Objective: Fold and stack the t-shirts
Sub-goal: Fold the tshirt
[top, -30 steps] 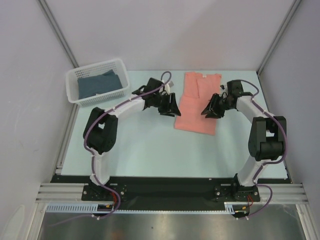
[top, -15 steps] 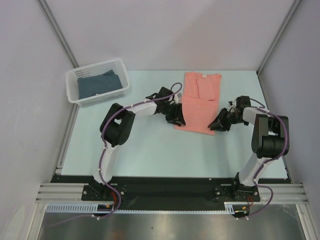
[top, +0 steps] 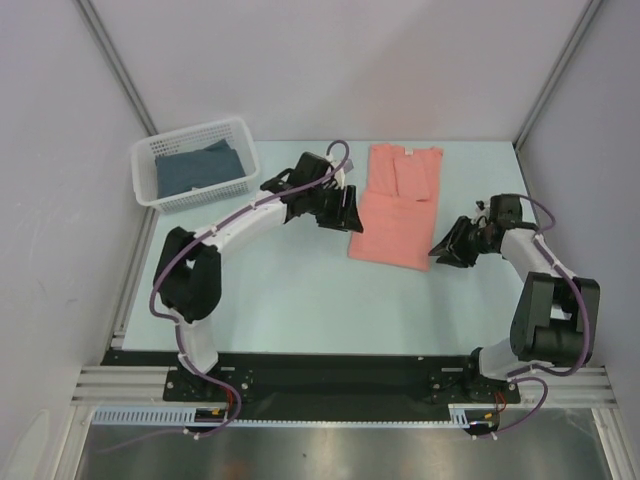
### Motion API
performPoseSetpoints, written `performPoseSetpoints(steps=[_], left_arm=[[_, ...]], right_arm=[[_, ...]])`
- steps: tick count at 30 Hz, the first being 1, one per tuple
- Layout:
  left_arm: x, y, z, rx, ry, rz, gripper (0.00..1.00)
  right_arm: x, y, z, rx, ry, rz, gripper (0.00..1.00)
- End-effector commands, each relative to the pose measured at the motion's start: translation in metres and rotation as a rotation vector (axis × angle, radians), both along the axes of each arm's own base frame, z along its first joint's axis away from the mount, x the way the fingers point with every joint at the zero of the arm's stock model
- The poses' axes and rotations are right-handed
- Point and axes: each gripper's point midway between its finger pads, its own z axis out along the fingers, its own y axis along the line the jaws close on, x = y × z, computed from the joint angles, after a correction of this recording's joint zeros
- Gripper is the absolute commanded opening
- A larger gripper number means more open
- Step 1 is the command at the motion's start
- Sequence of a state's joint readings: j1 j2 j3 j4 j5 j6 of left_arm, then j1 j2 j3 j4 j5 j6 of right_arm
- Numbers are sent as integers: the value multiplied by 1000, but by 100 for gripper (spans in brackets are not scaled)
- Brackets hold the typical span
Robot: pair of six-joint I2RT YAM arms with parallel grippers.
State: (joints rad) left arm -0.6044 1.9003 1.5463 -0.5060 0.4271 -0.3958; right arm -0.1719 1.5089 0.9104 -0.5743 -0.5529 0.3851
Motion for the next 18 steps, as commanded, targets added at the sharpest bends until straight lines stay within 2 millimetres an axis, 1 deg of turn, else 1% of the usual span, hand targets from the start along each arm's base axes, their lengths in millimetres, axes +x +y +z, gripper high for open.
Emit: performPoseSetpoints(steps=[1,2,3,4,5,6,7,8,10,11,12,13,14,15,16,17,18], left_arm=[[-1,-10,-1,-71,27,2,56],[-6,-17,-6,-100,78,-18,56],[-4,-24,-7,-117,90,-27,56],[-1,-27,-14,-122,106,-26,55],[2,-28,-39,-85,156,-11,54],[8,-31,-40,-82,152,-10,55],[10,-32,-48,-73,164,-9,54],[12,-33,-59,-62,180,-5,54],[20,-38,-63,-78,166,-3,55],[21,-38,-67,-78,173,4,55],[23,-38,-76,-64,184,10,55],[22,-37,-80,-57,194,8,55],[22,-36,-85,-52,200,8,55],[19,-33,-95,-35,224,11,55],[18,-29,-101,-27,237,17,55],[17,-26,-105,-22,248,21,55],[13,-22,-112,-10,265,25,55]], right_arm=[[24,29,36,67,-146,52,39],[30,37,38,83,-146,50,38],[31,60,40,122,-153,118,38],[44,72,51,153,-192,154,39],[47,88,35,184,-130,206,39],[46,107,35,210,-114,267,38],[56,115,41,205,-130,298,38],[58,120,25,199,-87,314,37],[60,126,16,200,-69,343,32],[60,126,11,209,-55,343,27],[58,125,0,214,-29,344,26],[57,121,-6,213,-13,337,24],[50,118,-14,211,10,336,23],[46,114,-20,211,25,330,23],[45,108,-24,213,29,319,23],[33,104,-33,222,62,309,22],[29,101,-34,225,66,303,22]])
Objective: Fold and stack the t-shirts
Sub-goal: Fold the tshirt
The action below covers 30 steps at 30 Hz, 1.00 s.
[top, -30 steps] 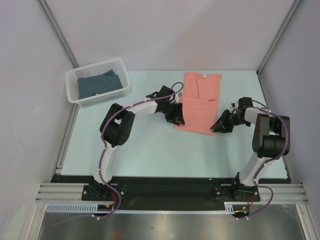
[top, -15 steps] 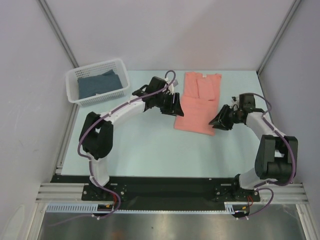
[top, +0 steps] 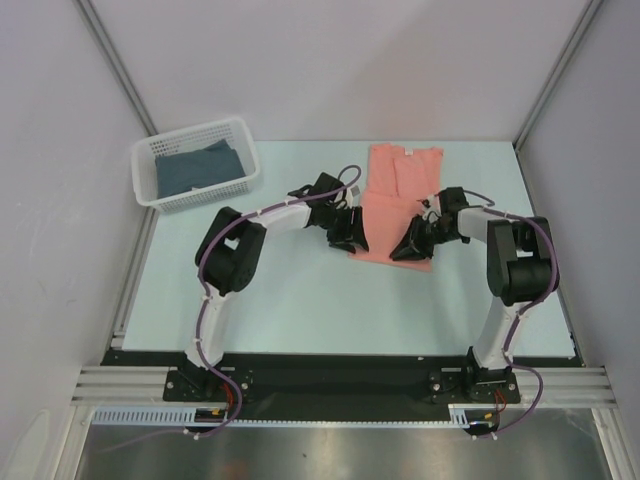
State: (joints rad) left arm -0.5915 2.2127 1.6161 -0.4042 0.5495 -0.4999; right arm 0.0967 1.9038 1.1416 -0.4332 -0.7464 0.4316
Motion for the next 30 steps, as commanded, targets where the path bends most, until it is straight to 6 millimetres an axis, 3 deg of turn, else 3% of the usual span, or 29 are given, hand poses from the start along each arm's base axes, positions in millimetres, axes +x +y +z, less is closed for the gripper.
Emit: performPoseSetpoints(steps=[1,7,10,12,14,15,17,19,20,22,23,24,25,27,30], left_arm=[[0,7,-13,14,21,12,56],[-8,20,-21,41,23,-3,56],[-9,21,-7,30,10,16,56],[-10,19,16,-13,-25,35,57],[-11,17,34,-44,-36,67,59],[-12,18,52,-69,-76,83,61],[-14,18,71,-101,-89,124,65],[-18,23,88,-127,-98,194,71],[-19,26,90,-130,-93,225,77],[-25,30,95,-175,-53,321,79],[-27,32,94,-189,-26,365,79],[-33,35,83,-223,3,409,78],[-33,32,95,-319,64,503,77],[-35,33,99,-477,98,640,73],[-33,29,92,-548,128,700,68]], right_arm=[[-17,-16,-4,24,17,-17,22],[-39,-59,-11,3,57,-133,23],[-51,-87,-16,-96,83,-198,26],[-52,-100,-3,-146,42,-244,33],[-55,-102,11,-155,-1,-274,44],[-55,-101,16,-148,-11,-297,48],[-61,-98,19,-130,-8,-331,59],[-58,-97,28,-107,-39,-395,64],[-67,-94,22,-95,-15,-416,68],[-62,-91,28,-40,-42,-496,69],[-71,-88,18,-18,-6,-537,70],[-61,-88,29,22,-96,-568,70],[-58,-85,34,84,-76,-639,70],[-56,-86,35,140,-108,-733,69],[-57,-89,29,146,-112,-782,65]])
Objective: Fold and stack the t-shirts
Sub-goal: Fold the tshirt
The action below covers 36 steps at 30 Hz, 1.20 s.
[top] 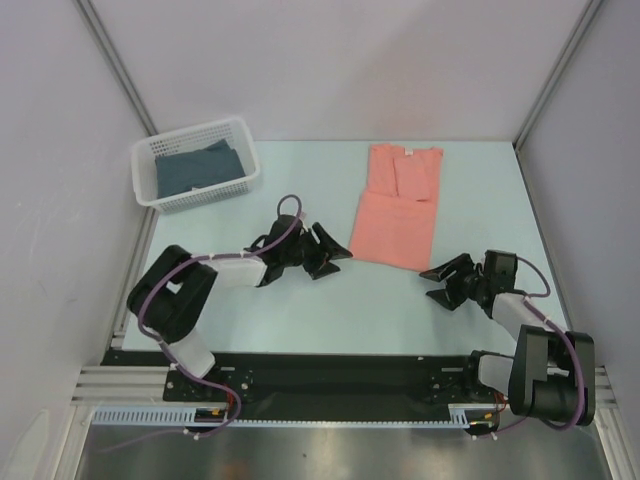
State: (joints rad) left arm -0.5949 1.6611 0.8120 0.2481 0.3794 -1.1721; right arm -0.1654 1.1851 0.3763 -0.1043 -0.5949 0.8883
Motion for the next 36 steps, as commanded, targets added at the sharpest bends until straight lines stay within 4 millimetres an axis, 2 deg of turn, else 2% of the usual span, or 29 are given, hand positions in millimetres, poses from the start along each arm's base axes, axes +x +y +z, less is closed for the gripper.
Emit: performPoseSetpoints(steps=[1,2,5,8,13,17,23,28,32,36], left_arm=[[26,-22,22,-241,30,180,64],[27,-25,18,-244,39,185,63],[38,-27,8,-267,55,242,59],[40,-19,-9,-243,101,315,52],[42,-13,-31,-202,163,372,47],[45,-13,-41,-182,194,398,47],[54,-17,-44,-165,222,418,45],[60,-17,-48,-75,215,415,46],[63,-14,-58,-17,234,435,46],[61,-13,-55,18,208,417,46]], right_arm=[[34,-8,26,52,-131,-152,62],[34,-10,23,45,-122,-178,58],[33,-12,18,79,-117,-249,54],[32,-13,11,90,-114,-281,52],[35,-14,-1,60,-101,-290,52],[42,-13,-8,72,-92,-288,51],[58,-6,-9,94,-88,-281,49],[68,-4,-5,98,-94,-293,49],[69,-3,-5,95,-95,-297,48],[67,-3,-5,92,-94,-297,49]])
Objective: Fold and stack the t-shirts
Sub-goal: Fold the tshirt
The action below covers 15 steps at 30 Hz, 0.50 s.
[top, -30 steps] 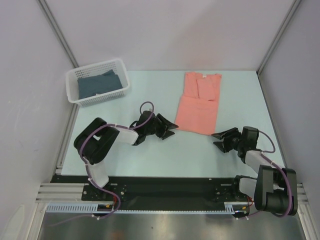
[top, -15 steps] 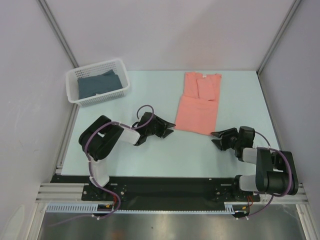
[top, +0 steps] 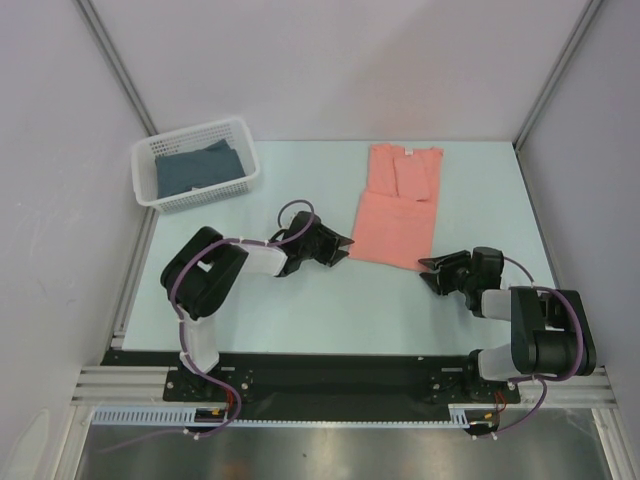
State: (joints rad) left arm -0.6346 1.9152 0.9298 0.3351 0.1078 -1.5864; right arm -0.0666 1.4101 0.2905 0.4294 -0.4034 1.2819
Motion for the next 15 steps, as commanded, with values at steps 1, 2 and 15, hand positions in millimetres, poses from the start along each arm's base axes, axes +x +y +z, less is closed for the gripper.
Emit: performPoseSetpoints(steps=[1,2,15], left_arm=[[-2,3,-4,81,-5,-16,46],[-3,2,0,91,-10,-28,47],[-26,9,-9,88,19,-33,54]], right_arm=[[13,-3,11,-17,-50,-17,48],[13,-3,10,-19,-48,-16,48],[17,-10,2,-38,-26,-61,41]])
